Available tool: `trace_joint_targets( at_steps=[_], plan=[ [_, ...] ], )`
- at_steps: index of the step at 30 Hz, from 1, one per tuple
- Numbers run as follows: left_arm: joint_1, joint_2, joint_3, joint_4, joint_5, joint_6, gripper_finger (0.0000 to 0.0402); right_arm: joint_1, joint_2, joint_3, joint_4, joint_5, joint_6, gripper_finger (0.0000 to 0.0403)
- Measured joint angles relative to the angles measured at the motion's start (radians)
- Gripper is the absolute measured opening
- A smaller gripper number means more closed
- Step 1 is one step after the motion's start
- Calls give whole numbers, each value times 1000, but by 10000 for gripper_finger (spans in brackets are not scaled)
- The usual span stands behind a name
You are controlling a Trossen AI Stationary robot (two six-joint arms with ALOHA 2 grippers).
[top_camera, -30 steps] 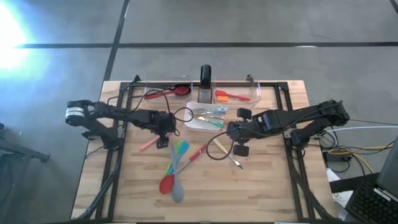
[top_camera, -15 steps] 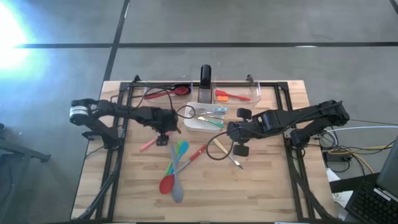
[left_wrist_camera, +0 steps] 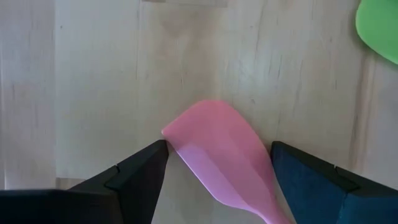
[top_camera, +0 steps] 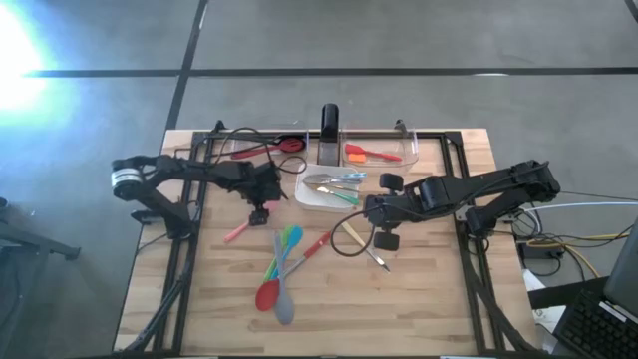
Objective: Pick & Place Kitchen Items
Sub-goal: Put the pink spatula into the right transparent bin
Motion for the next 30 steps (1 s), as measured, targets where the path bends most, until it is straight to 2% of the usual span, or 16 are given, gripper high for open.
trace_joint_targets(
  at_steps=[5,9,19,22,24,30],
  plan=[
    [0,10,-25,15,5,-8,289,0,0,0,0,0,-15,52],
    [0,46,-44,21,-14,-16,260,0,0,0,1,0,-15,52],
    [-2,82,-46,38,-12,-63,86,0,0,0,4,0,-15,52],
    [-2,83,-39,39,2,-71,71,0,0,0,4,0,-15,52],
    [-2,84,-34,38,7,-70,26,0,0,0,4,1,-15,52],
    [-2,86,-11,6,16,-83,24,0,0,0,3,1,-15,52]
  ],
)
